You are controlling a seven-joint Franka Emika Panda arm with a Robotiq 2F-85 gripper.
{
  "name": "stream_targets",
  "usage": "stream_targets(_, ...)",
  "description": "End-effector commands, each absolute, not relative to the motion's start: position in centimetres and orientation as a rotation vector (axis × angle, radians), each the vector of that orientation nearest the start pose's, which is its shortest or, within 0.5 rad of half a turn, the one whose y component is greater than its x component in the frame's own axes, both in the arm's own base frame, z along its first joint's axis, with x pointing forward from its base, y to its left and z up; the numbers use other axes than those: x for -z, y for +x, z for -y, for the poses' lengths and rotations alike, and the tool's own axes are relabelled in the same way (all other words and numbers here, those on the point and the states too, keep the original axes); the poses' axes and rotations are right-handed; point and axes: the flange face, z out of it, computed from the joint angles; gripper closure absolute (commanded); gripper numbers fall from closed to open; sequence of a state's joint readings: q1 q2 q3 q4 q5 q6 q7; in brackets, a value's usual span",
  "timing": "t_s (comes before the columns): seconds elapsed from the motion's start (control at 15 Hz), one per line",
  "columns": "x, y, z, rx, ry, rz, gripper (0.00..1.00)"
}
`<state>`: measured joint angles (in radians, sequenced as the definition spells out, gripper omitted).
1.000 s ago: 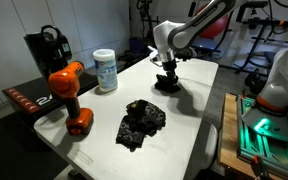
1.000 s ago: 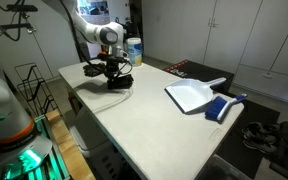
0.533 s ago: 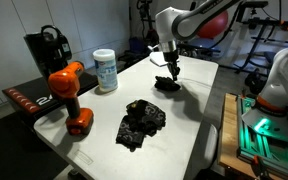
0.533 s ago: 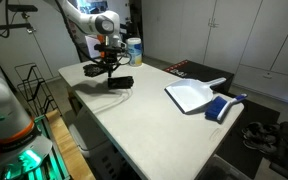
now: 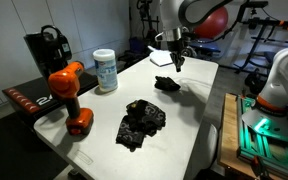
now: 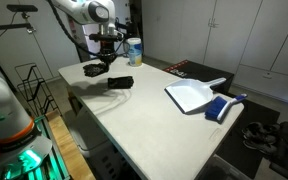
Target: Push the strap of the gloves on the right down
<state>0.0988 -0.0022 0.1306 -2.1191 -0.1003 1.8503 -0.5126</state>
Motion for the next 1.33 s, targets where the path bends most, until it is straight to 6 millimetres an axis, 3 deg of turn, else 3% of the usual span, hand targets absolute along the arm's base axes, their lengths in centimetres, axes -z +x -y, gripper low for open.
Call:
stream_targets(0.0,-40.1,49.3,-10.8,-0.457,-2.955,1.175,0.74)
stream_targets(0.13,-40.9,49.3,-10.9,-0.434,-2.966,1.161,0.68)
stream_targets(0.53,-45.4,48.4,-11.0,-0.360,-3.043,1.007,0.23)
stream_targets(0.73,-48.1,47.9,-10.9,-0.322,-3.070,0.816,0.01)
stream_targets(1.13,-51.9,47.3,-10.9,-0.241,-3.106,0.489,0.00)
stream_targets(1.2,-52.3,47.2,-10.9,-0.230,-3.118,0.457,0.00)
stream_targets(1.27,-51.7,47.7,-11.0,-0.221,-3.116,0.542,0.00)
